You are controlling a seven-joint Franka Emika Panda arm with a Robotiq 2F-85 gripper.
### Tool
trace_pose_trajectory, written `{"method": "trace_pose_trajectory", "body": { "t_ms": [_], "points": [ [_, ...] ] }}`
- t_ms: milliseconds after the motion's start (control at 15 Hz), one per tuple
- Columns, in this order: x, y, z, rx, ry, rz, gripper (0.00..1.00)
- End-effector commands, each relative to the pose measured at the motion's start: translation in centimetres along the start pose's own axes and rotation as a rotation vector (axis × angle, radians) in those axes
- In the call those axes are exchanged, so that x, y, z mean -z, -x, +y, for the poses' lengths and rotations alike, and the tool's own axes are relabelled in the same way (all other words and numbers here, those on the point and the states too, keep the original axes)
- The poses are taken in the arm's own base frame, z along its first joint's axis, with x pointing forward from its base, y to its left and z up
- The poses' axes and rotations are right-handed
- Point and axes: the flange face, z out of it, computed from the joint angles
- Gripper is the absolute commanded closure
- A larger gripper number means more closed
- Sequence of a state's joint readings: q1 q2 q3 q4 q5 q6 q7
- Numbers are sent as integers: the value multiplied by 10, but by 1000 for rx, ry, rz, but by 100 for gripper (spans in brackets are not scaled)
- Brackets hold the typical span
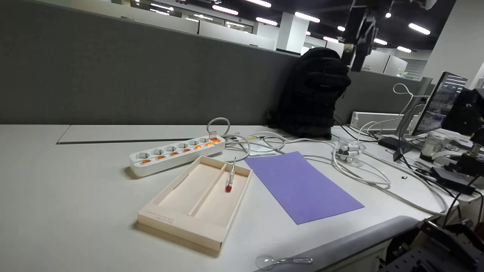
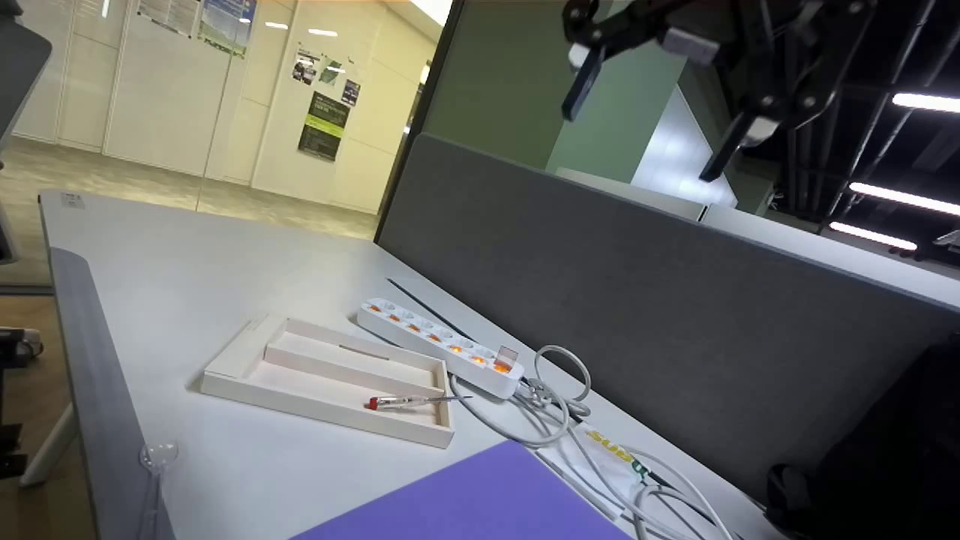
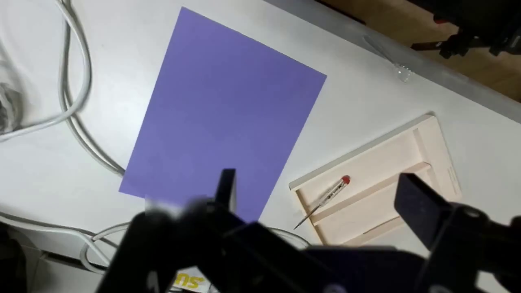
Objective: Remove the screwdriver from the tray and put it on the table
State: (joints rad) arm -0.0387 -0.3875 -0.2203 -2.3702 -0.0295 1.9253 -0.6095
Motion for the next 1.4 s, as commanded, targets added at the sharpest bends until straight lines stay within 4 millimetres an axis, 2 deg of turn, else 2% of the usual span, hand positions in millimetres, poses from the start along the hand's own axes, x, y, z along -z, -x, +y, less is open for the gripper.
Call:
{"method": "trace_pose_trajectory", "body": {
  "t_ms": [0,400,600,667,733,867,1200,1333],
  "points": [
    [-40,-25,-19,49,79,-25,0],
    [-130,-50,-63,92,163,-19,0],
    [-164,-56,-82,115,148,-49,0],
    [-166,-57,-85,119,84,-95,0],
    [-162,-54,-81,132,121,-62,0],
    [-172,-55,-86,132,96,-90,0],
    [-173,-55,-86,128,89,-94,0],
    [-181,-61,-87,87,119,-76,0]
  ]
}}
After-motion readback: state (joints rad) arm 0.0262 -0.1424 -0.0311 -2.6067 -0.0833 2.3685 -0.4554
